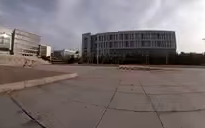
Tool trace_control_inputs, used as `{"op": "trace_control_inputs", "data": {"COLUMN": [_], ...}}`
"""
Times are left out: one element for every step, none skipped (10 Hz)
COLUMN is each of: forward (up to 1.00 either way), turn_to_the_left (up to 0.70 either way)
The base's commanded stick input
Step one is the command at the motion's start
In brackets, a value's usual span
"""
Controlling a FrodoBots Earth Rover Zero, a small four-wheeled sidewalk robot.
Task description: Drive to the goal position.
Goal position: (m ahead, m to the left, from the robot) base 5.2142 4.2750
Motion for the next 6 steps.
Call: {"op": "trace_control_inputs", "data": {"forward": [0.7,0.7,0.7,0.7,0.7,0.7], "turn_to_the_left": [0.0,0.0,0.0,0.0,0.0,0.0]}}
